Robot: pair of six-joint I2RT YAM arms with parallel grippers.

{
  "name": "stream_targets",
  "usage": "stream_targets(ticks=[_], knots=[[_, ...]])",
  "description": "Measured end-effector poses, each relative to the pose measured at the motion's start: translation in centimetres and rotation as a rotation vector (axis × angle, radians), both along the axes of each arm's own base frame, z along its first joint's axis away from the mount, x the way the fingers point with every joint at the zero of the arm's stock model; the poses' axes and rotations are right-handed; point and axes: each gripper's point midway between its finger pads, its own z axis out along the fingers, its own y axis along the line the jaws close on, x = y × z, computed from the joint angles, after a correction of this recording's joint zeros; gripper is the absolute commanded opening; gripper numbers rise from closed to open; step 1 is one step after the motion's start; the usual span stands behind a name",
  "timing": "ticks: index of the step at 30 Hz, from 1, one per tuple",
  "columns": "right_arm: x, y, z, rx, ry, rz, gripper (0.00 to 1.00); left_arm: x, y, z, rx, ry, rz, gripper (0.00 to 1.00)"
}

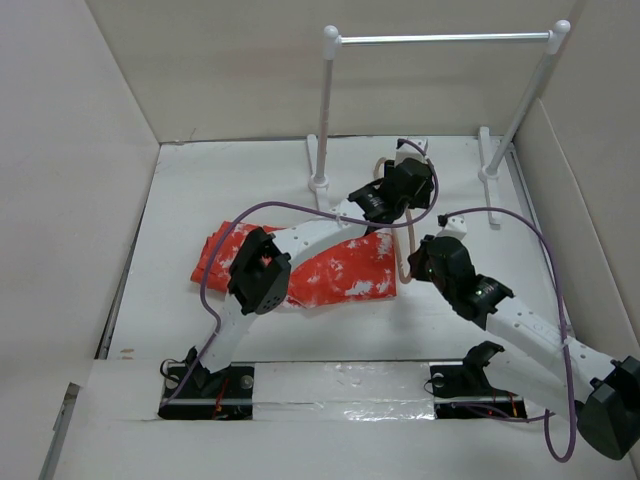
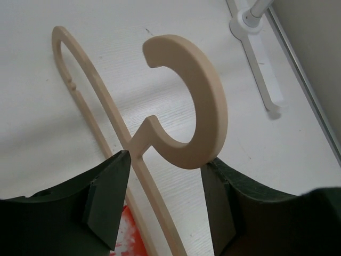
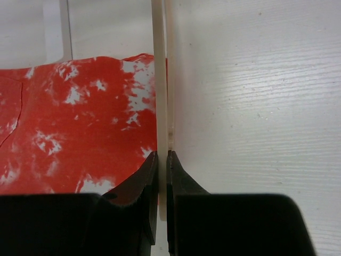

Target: Place the trousers on the hanger

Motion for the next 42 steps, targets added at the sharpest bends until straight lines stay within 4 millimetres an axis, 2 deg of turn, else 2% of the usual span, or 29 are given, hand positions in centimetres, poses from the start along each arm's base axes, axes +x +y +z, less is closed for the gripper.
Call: stream_targets(ticks=[7,13,16,17,18,23,27,31,32,34,35,38,40,41,42], knots=[[-0.1,0.0,-0.2,-0.005,0.002,-0.005,0.0,0.3,0.2,-0.3,0.037,-0.026,0.013,0.5],[0.0,-0.2,0.1,-0.007,-0.011,-0.019,0.0,0.5,-0.3,-0.2,0.069,-0.06,0.016,0.52],[-0.1,-0.1,-0.1,-0.011,-0.005,-0.017,0.0,0.4,-0.4,0.1,0.092,-0.098,0.027,0.54],[-0.3,-0.1,-0.3,-0.017,0.003,-0.014,0.0,0.5,-0.5,0.5,0.091,-0.117,0.038,0.59],[-0.4,-0.1,-0.5,-0.022,0.009,-0.01,0.0,0.6,-0.5,0.8,0.091,-0.135,0.047,0.61],[-0.5,-0.1,-0.7,-0.028,0.017,-0.008,0.0,1.2,-0.4,1.5,0.072,-0.184,0.082,0.64],[-0.5,-0.1,-0.6,-0.028,0.013,-0.006,0.0,1.3,0.1,1.3,0.09,-0.192,0.092,0.54],[-0.7,-0.2,-0.5,-0.027,0.013,-0.005,0.0,1.4,0.1,1.9,0.086,-0.199,0.093,0.42],[-0.7,-0.2,-0.5,-0.028,0.013,-0.004,0.0,1.5,0.0,2.1,0.082,-0.201,0.093,0.3],[-0.8,-0.2,-0.5,-0.028,0.013,-0.002,0.0,1.5,-0.1,2.5,0.071,-0.204,0.096,0.15],[-0.8,-0.1,-0.6,-0.028,0.014,-0.001,0.0,1.5,-0.1,2.6,0.07,-0.204,0.092,0.02],[-0.9,-0.4,-0.6,-0.03,0.014,-0.011,0.06,1.5,-0.2,2.6,0.064,-0.201,0.093,0.0],[-1.0,-0.7,-0.4,-0.031,0.011,-0.021,0.13,1.3,-0.3,2.5,0.037,-0.198,0.094,0.0],[-1.2,-0.8,-0.5,-0.035,0.016,-0.022,0.18,1.1,0.0,2.2,0.024,-0.194,0.097,0.0],[-1.4,-1.0,-0.7,-0.041,0.023,-0.022,0.31,0.8,0.3,2.2,0.004,-0.19,0.1,0.0]])
